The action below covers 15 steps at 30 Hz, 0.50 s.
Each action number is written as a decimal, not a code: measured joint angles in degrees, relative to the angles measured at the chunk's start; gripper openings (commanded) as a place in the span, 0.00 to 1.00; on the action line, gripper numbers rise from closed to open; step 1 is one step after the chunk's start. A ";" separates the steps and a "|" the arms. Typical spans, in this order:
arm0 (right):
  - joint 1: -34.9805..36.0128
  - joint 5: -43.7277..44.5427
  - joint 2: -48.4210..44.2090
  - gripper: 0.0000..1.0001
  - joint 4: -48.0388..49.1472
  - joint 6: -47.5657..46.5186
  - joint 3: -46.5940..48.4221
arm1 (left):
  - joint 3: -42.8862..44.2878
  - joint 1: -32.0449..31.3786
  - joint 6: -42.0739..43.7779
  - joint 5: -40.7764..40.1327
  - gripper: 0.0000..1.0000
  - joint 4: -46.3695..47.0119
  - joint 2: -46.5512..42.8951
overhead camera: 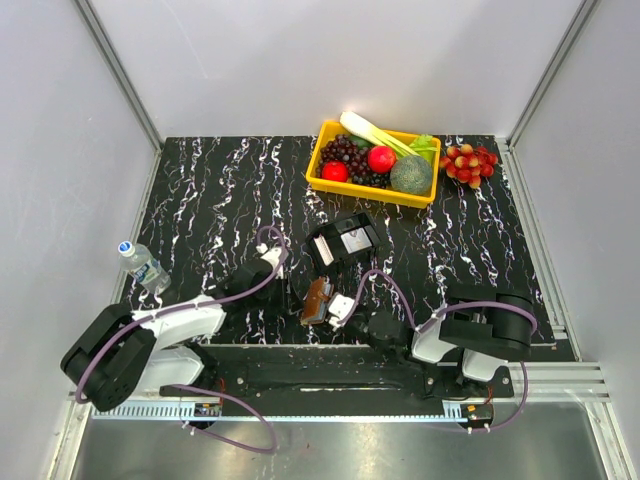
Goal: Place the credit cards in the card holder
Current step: Close the card holder at the center of the board.
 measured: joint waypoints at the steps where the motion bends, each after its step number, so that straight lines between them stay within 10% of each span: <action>1: 0.00 0.33 0.00 0.15 -0.17 0.33 -0.37 | 0.04 -0.33 0.13 0.42 0.30 0.76 0.57; 15: 0.35 7.58 -1.73 0.47 -0.52 5.31 -4.11 | 4.22 -4.33 0.42 0.94 0.29 2.32 6.97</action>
